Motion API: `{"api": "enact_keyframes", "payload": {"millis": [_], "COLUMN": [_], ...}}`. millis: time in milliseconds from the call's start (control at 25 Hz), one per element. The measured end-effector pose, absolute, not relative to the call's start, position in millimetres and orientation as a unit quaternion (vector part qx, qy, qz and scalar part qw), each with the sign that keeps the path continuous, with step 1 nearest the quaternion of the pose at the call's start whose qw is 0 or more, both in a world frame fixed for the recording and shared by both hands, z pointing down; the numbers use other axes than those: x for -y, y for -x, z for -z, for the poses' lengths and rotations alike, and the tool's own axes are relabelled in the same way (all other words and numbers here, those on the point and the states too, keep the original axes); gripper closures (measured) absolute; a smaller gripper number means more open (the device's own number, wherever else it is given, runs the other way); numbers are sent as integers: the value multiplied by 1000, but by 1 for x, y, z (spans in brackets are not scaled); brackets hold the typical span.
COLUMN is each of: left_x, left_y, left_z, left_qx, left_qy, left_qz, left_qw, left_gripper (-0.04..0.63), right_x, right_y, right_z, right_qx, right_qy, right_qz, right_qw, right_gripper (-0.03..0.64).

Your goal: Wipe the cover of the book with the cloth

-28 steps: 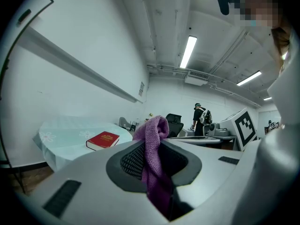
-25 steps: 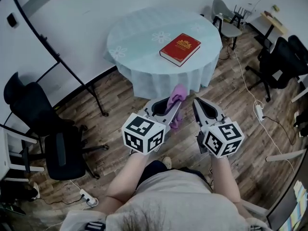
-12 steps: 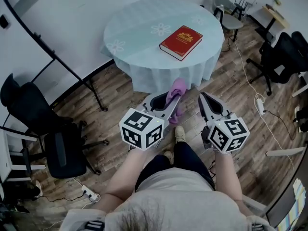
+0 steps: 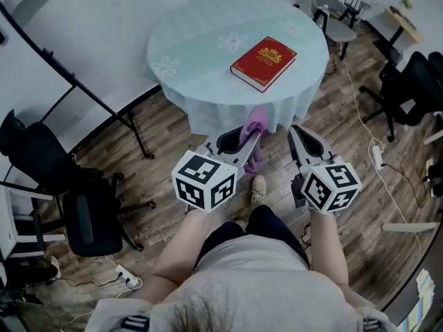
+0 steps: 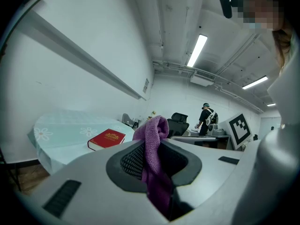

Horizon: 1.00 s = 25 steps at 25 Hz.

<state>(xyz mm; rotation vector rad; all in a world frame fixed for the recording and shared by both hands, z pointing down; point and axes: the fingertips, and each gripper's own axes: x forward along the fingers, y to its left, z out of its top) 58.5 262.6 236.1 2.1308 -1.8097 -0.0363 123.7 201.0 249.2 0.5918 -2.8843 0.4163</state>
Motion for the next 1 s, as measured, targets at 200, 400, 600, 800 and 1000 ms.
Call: {"api": "enact_keyframes", "payload": {"millis": [200,400,600,800,1000], "left_x": [-225,-185,-145,-111,-80], "left_y": [-45,-27,-12,-2,6], "left_z": [-234,-228,-223,-224,-228], "left_qx": [637,644,652,661,665], "left_qy": [-752,-746,-740,-732,-727], "left_qz": [12,13,14,9,9], "left_qw": [169,167,165,165,169], "left_gripper": [514,514,514,514,514], "right_x": [-163,-124,-90,-55,-23], "right_y": [-103,-78,-59,-48,-40], "right_z": [-249,-242,-240,-244,-247], "right_qx": [969,973,976,977,977], "right_qy": [-186,-169,-149,-143,-137], "right_qz": [-137,-134,-132,-134,-133], "right_qw": [82,83,85,90,95], "right_gripper": [594,594,594,594,594]}}
